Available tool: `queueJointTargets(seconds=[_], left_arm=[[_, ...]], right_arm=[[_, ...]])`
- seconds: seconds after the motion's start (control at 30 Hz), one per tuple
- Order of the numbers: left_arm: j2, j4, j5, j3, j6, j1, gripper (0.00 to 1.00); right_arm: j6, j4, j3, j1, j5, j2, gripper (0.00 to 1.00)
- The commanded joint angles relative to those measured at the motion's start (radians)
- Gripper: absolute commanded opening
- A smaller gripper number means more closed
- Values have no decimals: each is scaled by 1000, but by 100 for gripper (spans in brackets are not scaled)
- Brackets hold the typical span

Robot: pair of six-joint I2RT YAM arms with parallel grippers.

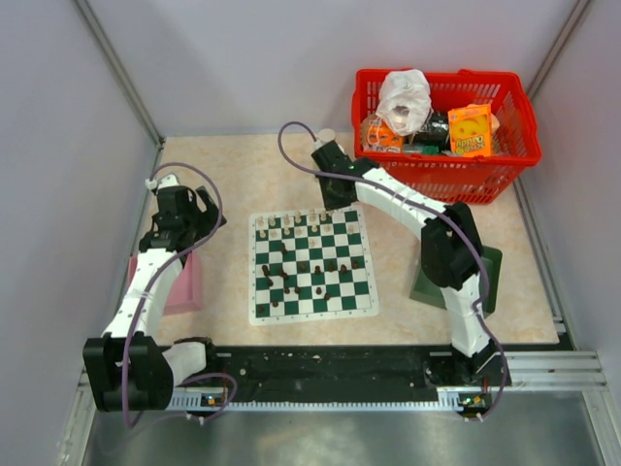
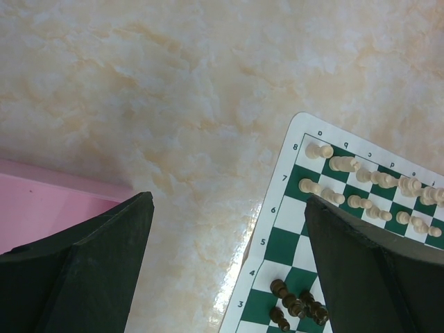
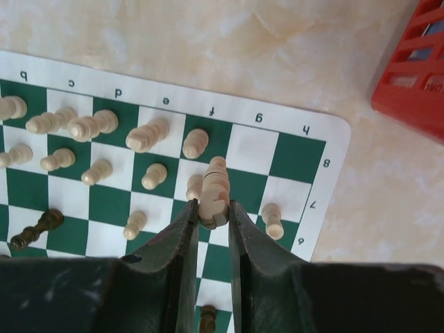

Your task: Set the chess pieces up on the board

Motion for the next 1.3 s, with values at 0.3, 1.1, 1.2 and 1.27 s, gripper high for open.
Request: queueJointTargets(seconds=[0.3, 1.1, 1.2, 1.27], left_arm=[[-75, 272, 534, -3, 80, 3, 99], [361, 2013, 1155, 30, -1136, -72, 88], [359, 2016, 1163, 32, -1128, -84, 88], [362, 2016, 1174, 47, -1129, -101, 89]], right_arm=[[4, -35, 23, -7, -168, -219, 18], [133, 147, 55, -26, -544, -523, 18], [145, 175, 30, -26, -565, -541, 18], [148, 189, 20, -26, -582, -549, 17]])
